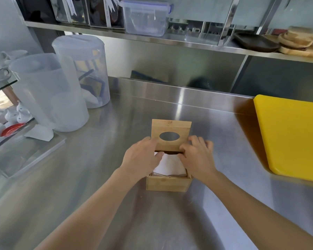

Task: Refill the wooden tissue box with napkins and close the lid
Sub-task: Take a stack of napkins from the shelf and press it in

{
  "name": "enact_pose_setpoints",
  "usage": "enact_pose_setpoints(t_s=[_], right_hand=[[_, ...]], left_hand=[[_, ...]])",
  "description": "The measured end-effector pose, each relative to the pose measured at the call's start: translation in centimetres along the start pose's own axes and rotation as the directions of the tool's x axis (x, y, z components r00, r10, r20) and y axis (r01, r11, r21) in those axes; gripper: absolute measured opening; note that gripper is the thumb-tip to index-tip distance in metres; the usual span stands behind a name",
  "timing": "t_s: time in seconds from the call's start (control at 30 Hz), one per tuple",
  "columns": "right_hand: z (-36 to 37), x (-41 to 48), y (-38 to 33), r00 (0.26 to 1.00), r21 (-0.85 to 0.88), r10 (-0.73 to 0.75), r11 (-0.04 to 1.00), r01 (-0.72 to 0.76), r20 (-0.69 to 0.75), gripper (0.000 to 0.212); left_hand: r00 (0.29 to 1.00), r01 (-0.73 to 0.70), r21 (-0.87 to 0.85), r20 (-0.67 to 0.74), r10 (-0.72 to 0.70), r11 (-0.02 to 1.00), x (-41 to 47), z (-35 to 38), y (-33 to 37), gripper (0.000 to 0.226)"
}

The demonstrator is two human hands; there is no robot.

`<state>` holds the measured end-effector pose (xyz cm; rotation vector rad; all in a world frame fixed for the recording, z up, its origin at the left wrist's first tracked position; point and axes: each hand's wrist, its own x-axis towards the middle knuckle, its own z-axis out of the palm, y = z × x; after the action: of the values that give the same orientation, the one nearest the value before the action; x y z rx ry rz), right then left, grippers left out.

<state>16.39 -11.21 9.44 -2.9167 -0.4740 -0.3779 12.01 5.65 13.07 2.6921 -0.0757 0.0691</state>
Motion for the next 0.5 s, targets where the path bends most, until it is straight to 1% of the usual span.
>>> enact_pose_setpoints(t_s=[0.03, 0.07, 0.1, 0.13, 0.17, 0.2, 0.23, 0.3, 0.4, 0.43, 0.5], right_hand=[[0.0, 0.1, 0.3, 0.999, 0.034, -0.024, 0.999, 0.026, -0.042, 0.006], [-0.3, 0.2, 0.5, 0.995, 0.049, -0.047, 0.998, 0.051, -0.086, 0.004], [-0.6, 0.2, 0.8, 0.99, 0.041, -0.076, 0.996, 0.081, -0.117, 0.008], [-0.9, 0.2, 1.0, 0.988, 0.061, -0.107, 0.992, 0.115, -0.112, 0.008], [-1.3, 0.3, 0.9, 0.987, 0.092, -0.15, 0.984, 0.155, -0.063, 0.01], [-1.6, 0.2, 0.7, 0.98, 0.138, -0.198, 0.972, 0.192, 0.036, 0.013], [-1.7, 0.2, 0.7, 0.958, 0.17, -0.255, 0.958, 0.231, 0.135, 0.017], [-1.3, 0.4, 0.5, 0.897, 0.168, -0.36, 0.93, 0.326, 0.257, 0.025], [-0.5, 0.8, 0.2, 0.851, 0.16, -0.431, 0.902, 0.4, 0.302, 0.034], [-0.2, 0.9, 0.2, 0.839, 0.15, -0.436, 0.9, 0.409, 0.325, 0.035], [0.2, 1.0, 0.3, 0.815, 0.088, -0.45, 0.888, 0.451, 0.366, 0.026]], left_hand=[[0.997, -0.071, 0.012, -0.021, 0.071, 0.997, 0.0, -0.1, 0.2, 0.026], [0.989, -0.144, 0.036, -0.012, 0.145, 0.989, 0.1, 0.0, 0.4, 0.025], [0.978, -0.21, 0.069, 0.011, 0.21, 0.975, 0.2, 0.2, 0.6, 0.024], [0.965, -0.264, 0.11, 0.042, 0.261, 0.958, 0.3, 0.5, 0.6, 0.023], [0.95, -0.311, 0.156, 0.075, 0.303, 0.938, 0.5, 0.9, 0.5, 0.023], [0.935, -0.352, 0.207, 0.111, 0.336, 0.913, 0.7, 1.2, 0.4, 0.022], [0.923, -0.384, 0.26, 0.15, 0.355, 0.886, 1.0, 1.4, 0.2, 0.02], [0.907, -0.418, 0.358, 0.214, 0.363, 0.835, 1.5, 1.5, -0.2, 0.015], [0.893, -0.443, 0.432, 0.293, 0.342, 0.786, 2.2, 1.5, -0.9, 0.016], [0.889, -0.443, 0.429, 0.325, 0.323, 0.787, 2.3, 1.5, -1.2, 0.018], [0.879, -0.439, 0.418, 0.382, 0.284, 0.795, 2.4, 1.6, -1.7, 0.02]])
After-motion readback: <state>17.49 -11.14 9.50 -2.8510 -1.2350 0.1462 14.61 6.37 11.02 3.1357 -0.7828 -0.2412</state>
